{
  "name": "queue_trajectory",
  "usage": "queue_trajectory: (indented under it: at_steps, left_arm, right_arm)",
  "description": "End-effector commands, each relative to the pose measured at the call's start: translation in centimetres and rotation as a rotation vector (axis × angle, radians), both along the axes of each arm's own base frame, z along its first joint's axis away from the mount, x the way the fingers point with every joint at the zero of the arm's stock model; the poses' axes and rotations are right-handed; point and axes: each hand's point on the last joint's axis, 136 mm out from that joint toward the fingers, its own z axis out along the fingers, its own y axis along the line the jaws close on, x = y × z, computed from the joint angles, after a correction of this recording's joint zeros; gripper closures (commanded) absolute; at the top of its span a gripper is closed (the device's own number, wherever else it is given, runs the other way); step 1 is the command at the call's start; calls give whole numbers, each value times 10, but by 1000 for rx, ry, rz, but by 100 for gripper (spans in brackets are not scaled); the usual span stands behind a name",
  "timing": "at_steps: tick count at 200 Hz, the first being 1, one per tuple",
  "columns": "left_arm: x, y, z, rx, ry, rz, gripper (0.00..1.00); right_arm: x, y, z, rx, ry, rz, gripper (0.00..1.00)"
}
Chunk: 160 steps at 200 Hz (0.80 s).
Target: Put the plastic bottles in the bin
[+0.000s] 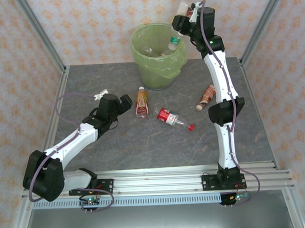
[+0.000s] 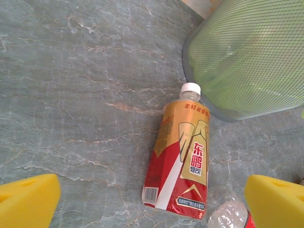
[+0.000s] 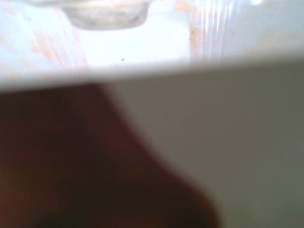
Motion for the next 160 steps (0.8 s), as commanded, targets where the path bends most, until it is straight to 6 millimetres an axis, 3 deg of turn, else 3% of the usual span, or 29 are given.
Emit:
queue_trajectory:
  at_steps: [1,64,76,87,112,160]
  left_arm:
    - [-7,11,-9,58,26,36,0]
    - [-12,13,-10,50,33,44,0]
    - [-13,14,-10,53,35,42,0]
    - [-13,13,-9,54,34,39,0]
    - [-13,12,-9,55,38,27,0]
    - [-10,5,-15,39,53,4,0]
  right_arm:
    - [6,-5,-1,-150,-60,-56,65]
    - [19,-2,-37,-356,-59,-78,61]
    - [18,3,-44,-380,-45,-56,55]
    - [16,7,-49,-403,-38,-39,44]
    - [11,14,-43,-386,-46,-21,24]
    - [1,13,-29,-383,-57,-8,13]
